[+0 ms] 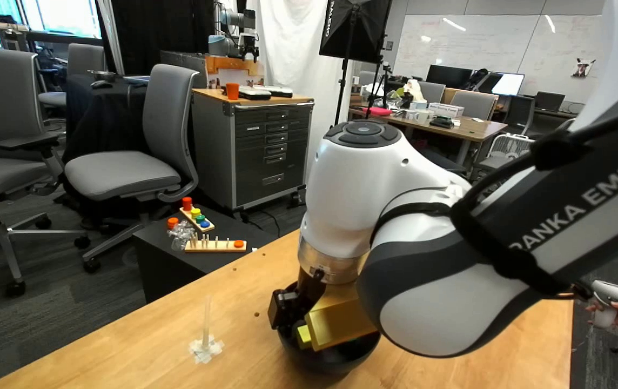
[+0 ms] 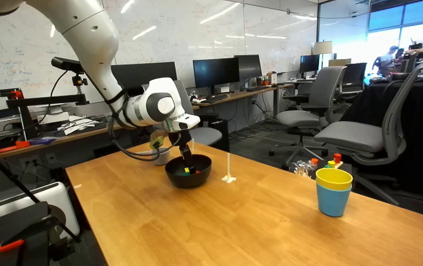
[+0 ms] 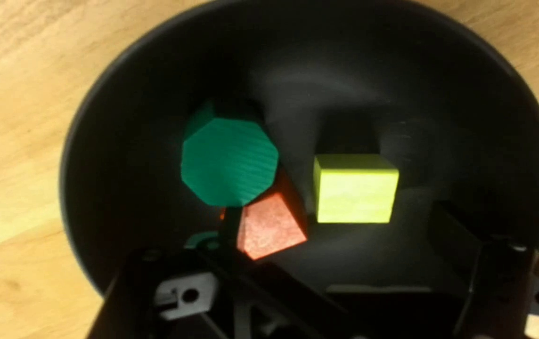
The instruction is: Move the blocks from the bowl to the table
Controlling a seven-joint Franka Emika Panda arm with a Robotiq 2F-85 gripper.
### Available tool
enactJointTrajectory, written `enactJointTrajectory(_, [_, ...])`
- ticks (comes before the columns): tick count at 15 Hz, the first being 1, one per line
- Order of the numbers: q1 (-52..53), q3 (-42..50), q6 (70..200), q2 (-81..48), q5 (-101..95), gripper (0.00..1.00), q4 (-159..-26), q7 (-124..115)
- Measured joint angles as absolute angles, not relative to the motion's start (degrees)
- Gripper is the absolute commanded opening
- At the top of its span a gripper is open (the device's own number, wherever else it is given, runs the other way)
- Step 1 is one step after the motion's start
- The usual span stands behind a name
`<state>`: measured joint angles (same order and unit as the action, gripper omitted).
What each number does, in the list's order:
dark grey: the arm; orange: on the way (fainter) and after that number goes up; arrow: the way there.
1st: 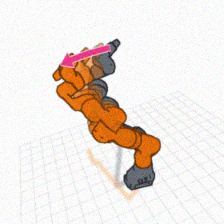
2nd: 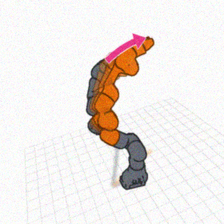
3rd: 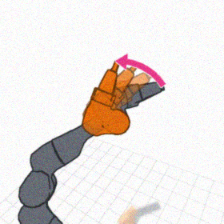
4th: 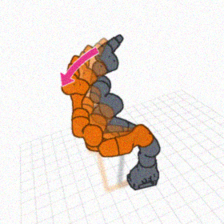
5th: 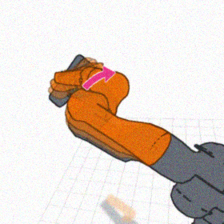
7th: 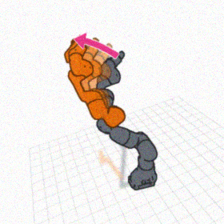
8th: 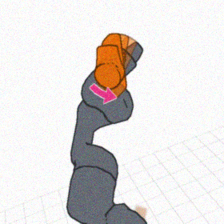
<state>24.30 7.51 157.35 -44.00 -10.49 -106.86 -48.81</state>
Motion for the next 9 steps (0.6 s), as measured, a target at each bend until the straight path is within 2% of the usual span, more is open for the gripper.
enactJointTrajectory(3, [24.3, 7.76, 157.34, -44.07, -10.49, 0.85, -107.0, -48.81])
enactJointTrajectory(4, [24.3, 7.86, 157.34, -44.13, -10.49, 0.78, -107.02, -48.81])
enactJointTrajectory(5, [24.3, 7.94, 157.34, -44.19, -10.49, 0.66, -107.02, -48.81])
enactJointTrajectory(6, [24.3, 8.02, 157.34, -44.18, -10.49, 0.61, -107.01, -48.81])
enactJointTrajectory(9, [24.36, 8.09, 157.34, -44.17, -10.46, 0.64, -106.94, -48.82])
